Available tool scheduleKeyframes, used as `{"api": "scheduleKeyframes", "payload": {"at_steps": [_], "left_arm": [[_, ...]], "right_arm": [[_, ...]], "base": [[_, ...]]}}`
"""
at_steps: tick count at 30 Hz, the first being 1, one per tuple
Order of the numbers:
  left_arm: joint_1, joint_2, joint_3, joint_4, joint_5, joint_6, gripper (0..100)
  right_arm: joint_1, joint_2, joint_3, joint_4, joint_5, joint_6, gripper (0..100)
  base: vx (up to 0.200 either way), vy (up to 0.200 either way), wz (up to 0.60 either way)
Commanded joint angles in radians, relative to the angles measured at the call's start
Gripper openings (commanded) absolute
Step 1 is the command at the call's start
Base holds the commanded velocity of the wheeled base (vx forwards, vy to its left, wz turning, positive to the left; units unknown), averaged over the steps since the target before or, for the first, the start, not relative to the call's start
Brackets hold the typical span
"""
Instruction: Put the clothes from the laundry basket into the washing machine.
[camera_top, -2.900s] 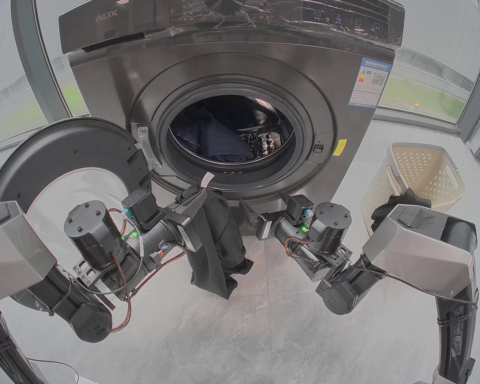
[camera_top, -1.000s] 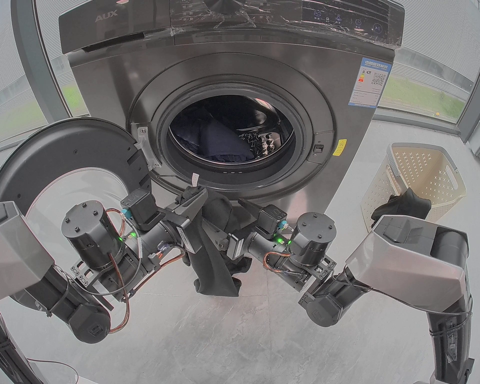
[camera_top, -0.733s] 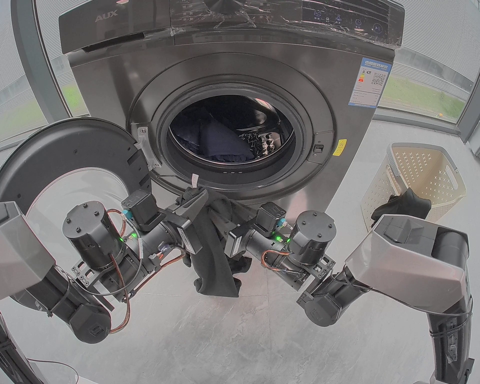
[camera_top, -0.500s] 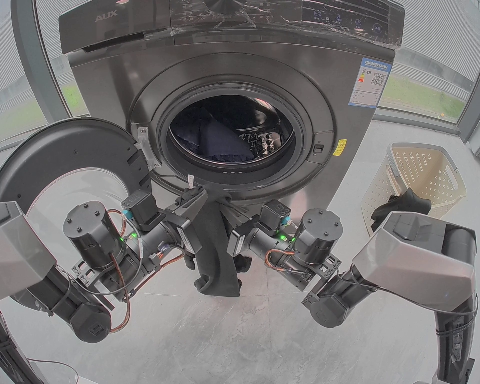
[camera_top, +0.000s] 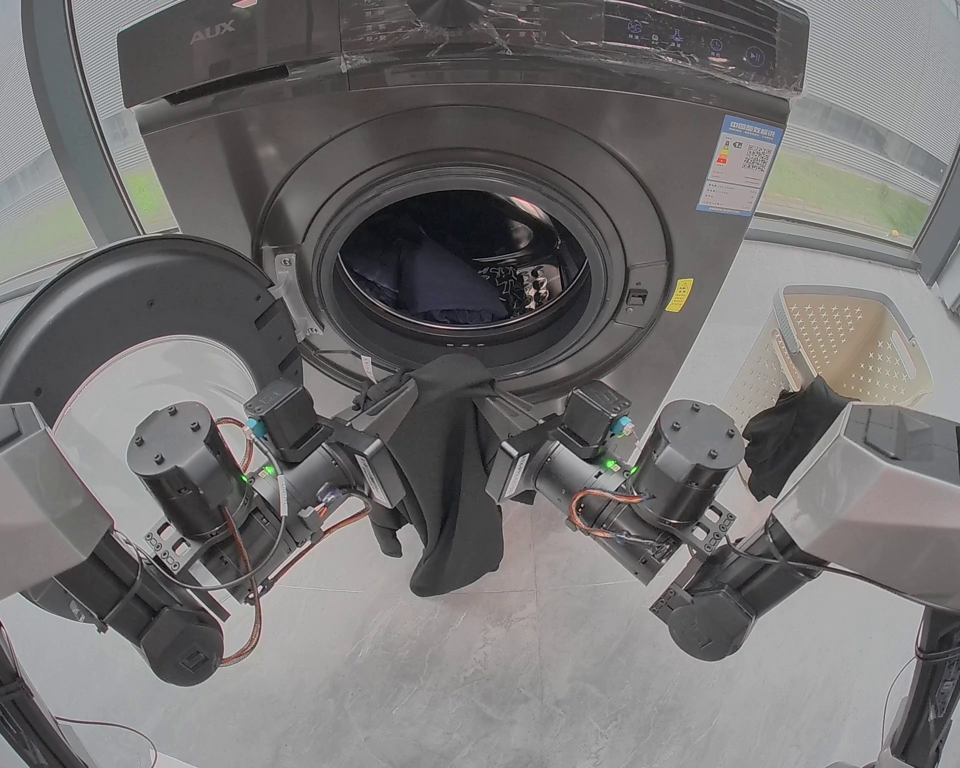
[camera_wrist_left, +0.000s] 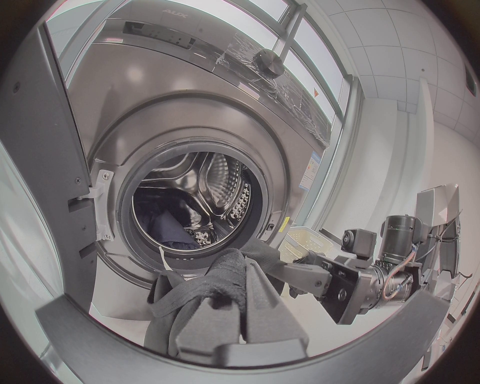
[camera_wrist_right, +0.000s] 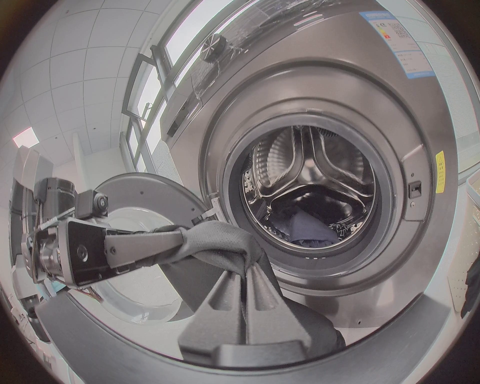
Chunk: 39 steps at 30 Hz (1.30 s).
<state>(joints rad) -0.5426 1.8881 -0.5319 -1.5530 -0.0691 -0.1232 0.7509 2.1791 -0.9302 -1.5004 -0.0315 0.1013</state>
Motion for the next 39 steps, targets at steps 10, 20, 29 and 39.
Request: {"api": "scheduleKeyframes", "payload": {"at_steps": [10,20,29,39], "left_arm": [[0.007,0.0,0.007,-0.001,-0.011,-0.021,100],[0.064,0.043,0.012,-0.001,-0.012,-0.018,100],[0.088,0.114,0.02,-0.002,-0.012,-0.013,100],[0.087,0.132,0.036,-0.002,-0.012,-0.013,100]], "right_arm": [[-0.024,-0.13,0.017,0.003,-0.016,0.006,0],[-0.022,-0.165,0.033,0.005,-0.016,0.006,0],[-0.028,-0.187,0.044,0.008,-0.018,0.006,0],[-0.041,-0.183,0.034,0.011,-0.018,0.006,0]], "base": [[0.0,0.0,0.0],[0.0,0.0,0.0],[0.0,0.0,0.0],[0.0,0.0,0.0]]}}
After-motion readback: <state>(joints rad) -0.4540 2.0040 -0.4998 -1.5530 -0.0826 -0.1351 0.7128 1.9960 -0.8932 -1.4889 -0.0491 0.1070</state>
